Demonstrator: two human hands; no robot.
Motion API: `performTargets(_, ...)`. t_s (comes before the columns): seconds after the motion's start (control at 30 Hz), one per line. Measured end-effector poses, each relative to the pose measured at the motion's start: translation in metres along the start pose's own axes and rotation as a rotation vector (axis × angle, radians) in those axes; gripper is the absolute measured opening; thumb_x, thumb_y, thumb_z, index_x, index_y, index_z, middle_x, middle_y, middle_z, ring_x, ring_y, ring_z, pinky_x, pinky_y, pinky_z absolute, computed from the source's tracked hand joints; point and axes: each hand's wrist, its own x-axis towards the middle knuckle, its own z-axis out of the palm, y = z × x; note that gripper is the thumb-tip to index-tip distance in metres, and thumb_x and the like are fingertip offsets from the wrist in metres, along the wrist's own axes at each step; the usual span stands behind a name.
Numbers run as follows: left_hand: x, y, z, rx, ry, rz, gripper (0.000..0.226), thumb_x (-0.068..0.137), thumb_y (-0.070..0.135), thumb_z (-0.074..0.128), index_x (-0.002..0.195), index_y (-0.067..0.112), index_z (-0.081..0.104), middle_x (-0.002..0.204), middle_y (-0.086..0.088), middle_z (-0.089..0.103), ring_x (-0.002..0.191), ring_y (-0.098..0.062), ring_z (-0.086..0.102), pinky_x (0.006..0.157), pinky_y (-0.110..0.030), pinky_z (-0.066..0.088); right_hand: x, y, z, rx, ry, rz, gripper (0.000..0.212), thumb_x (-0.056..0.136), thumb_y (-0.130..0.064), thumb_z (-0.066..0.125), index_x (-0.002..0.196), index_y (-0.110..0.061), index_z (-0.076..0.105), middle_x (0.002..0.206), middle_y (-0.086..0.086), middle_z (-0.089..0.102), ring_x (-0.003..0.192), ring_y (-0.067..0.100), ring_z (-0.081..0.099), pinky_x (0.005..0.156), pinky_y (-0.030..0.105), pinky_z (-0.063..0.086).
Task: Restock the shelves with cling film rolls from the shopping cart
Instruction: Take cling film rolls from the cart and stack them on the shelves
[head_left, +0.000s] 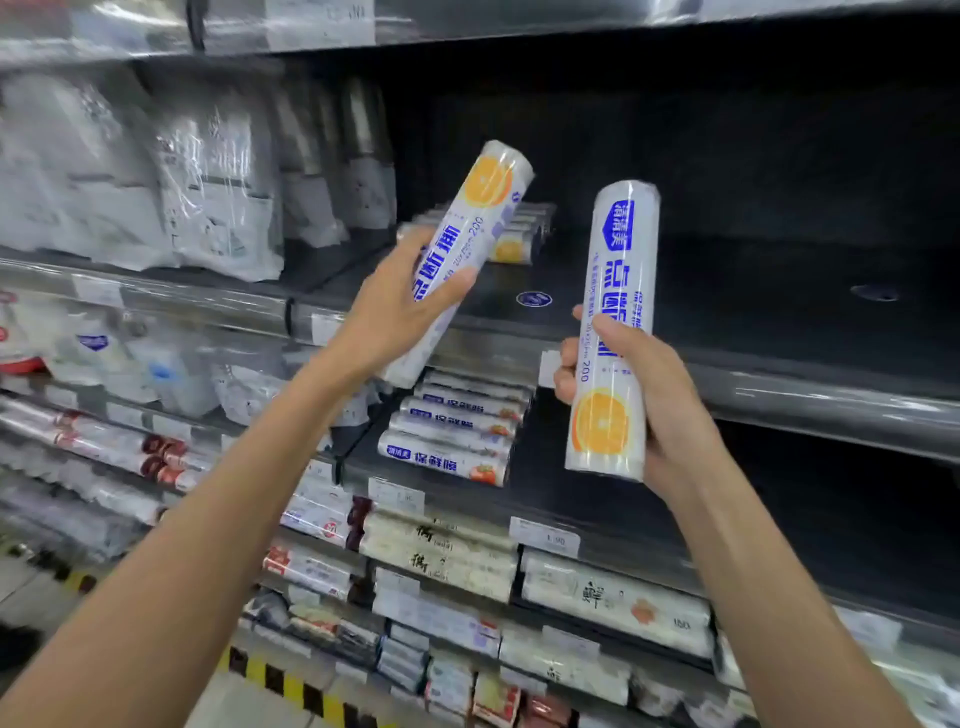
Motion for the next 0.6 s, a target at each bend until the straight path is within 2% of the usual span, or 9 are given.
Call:
performTargets(0.07,0.031,-0.018,-0.015,0.080,-0.038,0.027,0.039,0.090,0.039,0.059,0.125,0.028,0.046,0.096,0.025,0.054,0.083,0.009,0.054,0.075,-0.010,0.041,0.017,0.003,0.010,0.000,0.015,-0.012,0.040,0.075,-0.028,0.065,0.108,-0.009,0.053,0.070,0.005,0.059,0.054,0.016,0.055,0.051,0.026,0.048)
performTargets(0.17,0.077,-0.052,-0.027,0.214,-0.164,0.119,0.048,0.088,0.040,0.061,0.131,0.026,0.042,0.102,0.012,0.058,0.088,-0.011,0.057,0.081,-0.027,0.045,0.037,0.010,0.021,0.045,0.059,-0.017,0.044,0.073,-0.027,0.070,0.109,-0.010,0.052,0.073,0.006,0.058,0.056,0.015,0.055,0.052,0.024,0.049)
performTargets(0.27,0.118,-0.094,-0.023,0.381,-0.343,0.214,0.058,0.086,0.043,0.064,0.135,0.030,0.039,0.118,0.000,0.060,0.103,-0.027,0.058,0.090,-0.039,0.045,0.053,0.019,0.033,0.014,0.148,-0.064,0.045,0.074,-0.028,0.069,0.111,-0.008,0.052,0.073,0.006,0.059,0.056,0.015,0.055,0.053,0.024,0.049)
performTargets(0.33,0.139,-0.117,-0.015,0.509,-0.439,0.249,0.065,0.083,0.048,0.064,0.139,0.032,0.035,0.134,-0.002,0.053,0.117,-0.030,0.052,0.095,-0.041,0.042,0.059,0.024,0.039,0.002,0.219,-0.100,0.044,0.075,-0.028,0.068,0.111,-0.008,0.052,0.073,0.006,0.059,0.057,0.015,0.055,0.053,0.024,0.049)
performTargets(0.4,0.152,-0.133,-0.008,0.590,-0.505,0.289,0.069,0.082,0.051,0.063,0.142,0.034,0.032,0.141,-0.003,0.047,0.123,-0.031,0.048,0.095,-0.043,0.042,0.063,0.029,0.044,0.000,0.284,-0.131,0.045,0.075,-0.029,0.069,0.111,-0.009,0.053,0.073,0.005,0.060,0.058,0.015,0.055,0.055,0.024,0.049)
performTargets(0.53,0.175,-0.146,-0.002,0.559,-0.542,0.380,0.071,0.080,0.052,0.065,0.141,0.032,0.036,0.138,-0.011,0.047,0.124,-0.033,0.045,0.098,-0.046,0.041,0.066,0.036,0.054,-0.028,0.354,-0.152,0.043,0.076,-0.030,0.066,0.111,-0.010,0.054,0.074,0.005,0.060,0.060,0.014,0.056,0.057,0.024,0.051)
performTargets(0.6,0.182,-0.148,-0.001,0.575,-0.554,0.436,0.074,0.078,0.063,0.060,0.140,0.030,0.039,0.134,-0.012,0.048,0.123,-0.032,0.044,0.099,-0.046,0.040,0.065,0.040,0.056,-0.018,0.364,-0.154,0.042,0.077,-0.029,0.067,0.112,-0.010,0.054,0.074,0.005,0.060,0.060,0.014,0.056,0.057,0.024,0.052)
